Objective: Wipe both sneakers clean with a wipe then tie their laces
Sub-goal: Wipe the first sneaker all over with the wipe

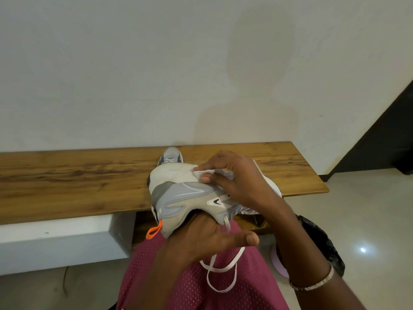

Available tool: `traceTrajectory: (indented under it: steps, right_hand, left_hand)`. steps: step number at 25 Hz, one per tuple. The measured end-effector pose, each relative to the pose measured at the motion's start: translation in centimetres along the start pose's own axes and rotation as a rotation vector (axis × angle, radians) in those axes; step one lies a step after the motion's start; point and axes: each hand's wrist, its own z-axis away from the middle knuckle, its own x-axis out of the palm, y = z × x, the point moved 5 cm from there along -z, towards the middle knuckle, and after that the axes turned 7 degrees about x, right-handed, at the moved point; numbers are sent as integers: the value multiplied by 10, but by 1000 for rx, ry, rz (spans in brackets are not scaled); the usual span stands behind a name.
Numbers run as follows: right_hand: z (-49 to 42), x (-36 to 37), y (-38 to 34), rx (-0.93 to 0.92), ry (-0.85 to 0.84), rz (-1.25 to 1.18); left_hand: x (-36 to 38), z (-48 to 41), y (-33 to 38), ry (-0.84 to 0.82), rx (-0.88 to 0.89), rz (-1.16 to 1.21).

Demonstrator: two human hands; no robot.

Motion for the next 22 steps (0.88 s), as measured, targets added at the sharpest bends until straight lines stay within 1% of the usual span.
traceTrajectory:
  steps: [2, 4, 5, 6, 7, 9, 11, 12, 15, 18, 20, 22]
  right_hand:
    - [6, -13, 18, 75, -26, 157]
    - [15, -31, 38, 212, 2, 317]
    - [19, -37, 43, 248, 17, 351]
    - [21, -38, 42, 242, 27, 357]
    - [22, -34, 37, 202, 27, 327]
    - [22, -15, 16, 92, -2, 156]
    - [20, 2, 0, 32, -40, -14]
    - [18, 6, -4, 20, -58, -52]
    - [19, 3, 0, 23, -74, -76]
    - [30, -11, 18, 84, 5, -6]
    - [37, -10, 20, 104, 61, 79]
    - [41, 3, 8, 72, 57, 85]
  left_hand:
    - [-5, 1, -1, 30, 23, 83]
    - [-7, 2, 1, 40, 64, 143]
    - [-7, 1, 2, 38, 76, 141]
    - [-6, 0, 4, 34, 83, 130]
    - [-6, -1, 5, 42, 90, 125]
    - [-4, -3, 9, 54, 105, 142]
    - [-1, -3, 11, 20, 102, 120]
    - [1, -3, 10, 1, 90, 99]
    - [8, -1, 2, -55, 59, 158]
    - [11, 0, -12, -125, -51, 220]
    - [9, -1, -16, -127, -120, 259]
    - [9, -4, -15, -103, -148, 290]
